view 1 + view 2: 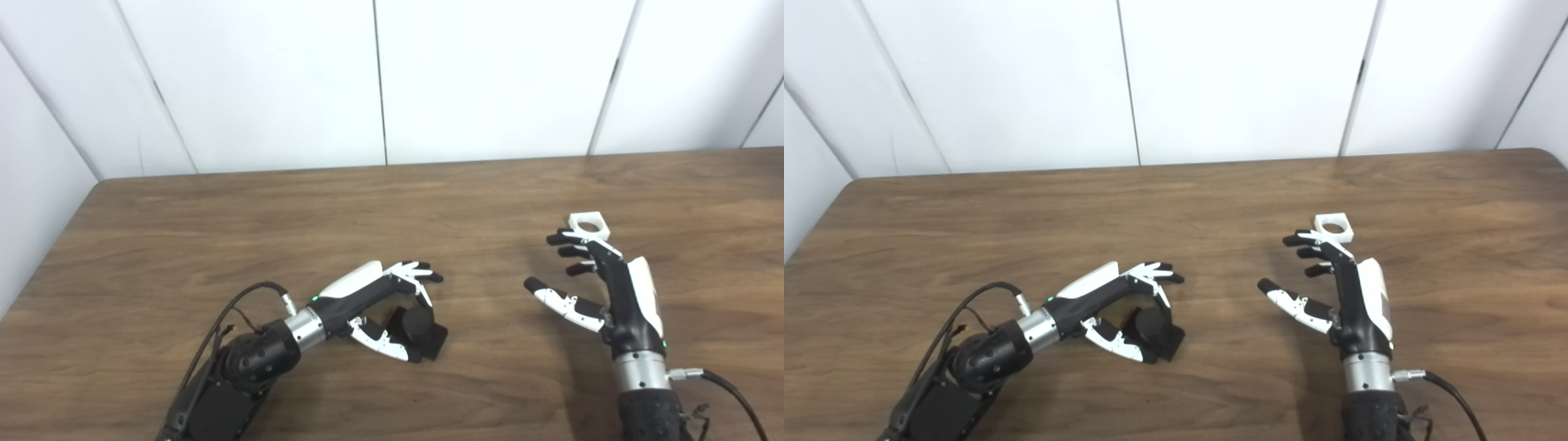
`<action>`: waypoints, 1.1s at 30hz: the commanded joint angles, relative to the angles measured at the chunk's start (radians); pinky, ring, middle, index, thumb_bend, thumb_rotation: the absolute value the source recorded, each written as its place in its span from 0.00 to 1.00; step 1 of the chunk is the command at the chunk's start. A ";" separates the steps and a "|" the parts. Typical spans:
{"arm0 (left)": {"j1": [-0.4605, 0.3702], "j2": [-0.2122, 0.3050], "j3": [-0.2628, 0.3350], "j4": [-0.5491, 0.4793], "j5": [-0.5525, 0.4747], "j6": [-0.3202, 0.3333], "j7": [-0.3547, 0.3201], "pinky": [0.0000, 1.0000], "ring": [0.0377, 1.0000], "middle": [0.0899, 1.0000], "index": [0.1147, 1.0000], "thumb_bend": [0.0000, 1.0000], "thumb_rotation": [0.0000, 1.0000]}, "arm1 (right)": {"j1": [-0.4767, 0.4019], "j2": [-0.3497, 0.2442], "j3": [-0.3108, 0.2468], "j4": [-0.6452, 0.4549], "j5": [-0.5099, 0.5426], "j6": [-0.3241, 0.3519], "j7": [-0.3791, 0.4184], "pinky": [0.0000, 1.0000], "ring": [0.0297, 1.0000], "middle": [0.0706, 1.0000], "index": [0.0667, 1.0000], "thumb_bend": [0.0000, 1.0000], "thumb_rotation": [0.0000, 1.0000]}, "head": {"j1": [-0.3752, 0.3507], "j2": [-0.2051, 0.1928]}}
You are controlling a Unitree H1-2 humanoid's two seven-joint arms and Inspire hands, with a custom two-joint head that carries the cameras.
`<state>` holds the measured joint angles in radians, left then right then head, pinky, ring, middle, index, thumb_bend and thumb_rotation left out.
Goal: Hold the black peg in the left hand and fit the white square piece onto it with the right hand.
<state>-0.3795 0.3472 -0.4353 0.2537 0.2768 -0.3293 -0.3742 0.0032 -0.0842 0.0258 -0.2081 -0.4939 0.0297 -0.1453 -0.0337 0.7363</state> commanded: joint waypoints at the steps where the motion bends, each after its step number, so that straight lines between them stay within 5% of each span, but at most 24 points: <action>1: 0.018 0.039 -0.015 -0.003 0.025 0.022 -0.060 1.00 0.98 0.90 0.43 0.52 0.08 | -0.031 0.006 0.006 -0.038 -0.002 -0.014 -0.005 0.57 0.70 0.77 0.63 0.57 0.27 | 0.001 0.003; 20: 0.016 0.041 -0.004 0.028 0.028 0.013 -0.060 1.00 0.98 0.90 0.43 0.52 0.07 | -0.037 -0.004 0.003 -0.075 -0.027 0.017 0.006 0.59 0.70 0.77 0.64 0.57 0.29 | -0.050 0.009; 25: 0.023 0.051 0.004 0.027 0.020 -0.001 -0.062 0.97 0.97 0.90 0.43 0.52 0.07 | -0.089 -0.068 -0.013 -0.085 -0.062 0.006 0.014 0.60 0.73 0.76 0.63 0.58 0.29 | -0.131 0.003; 33: 0.039 0.077 0.016 0.003 0.022 -0.010 -0.071 0.93 0.97 0.90 0.43 0.52 0.07 | -0.217 -0.208 -0.037 -0.128 -0.090 0.100 0.137 0.63 0.76 0.78 0.64 0.61 0.28 | -0.282 -0.028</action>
<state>-0.3679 0.3777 -0.4088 0.2452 0.2748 -0.3703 -0.3930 -0.1679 -0.2783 -0.0104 -0.2979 -0.5755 0.1217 -0.0271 -0.3143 0.7072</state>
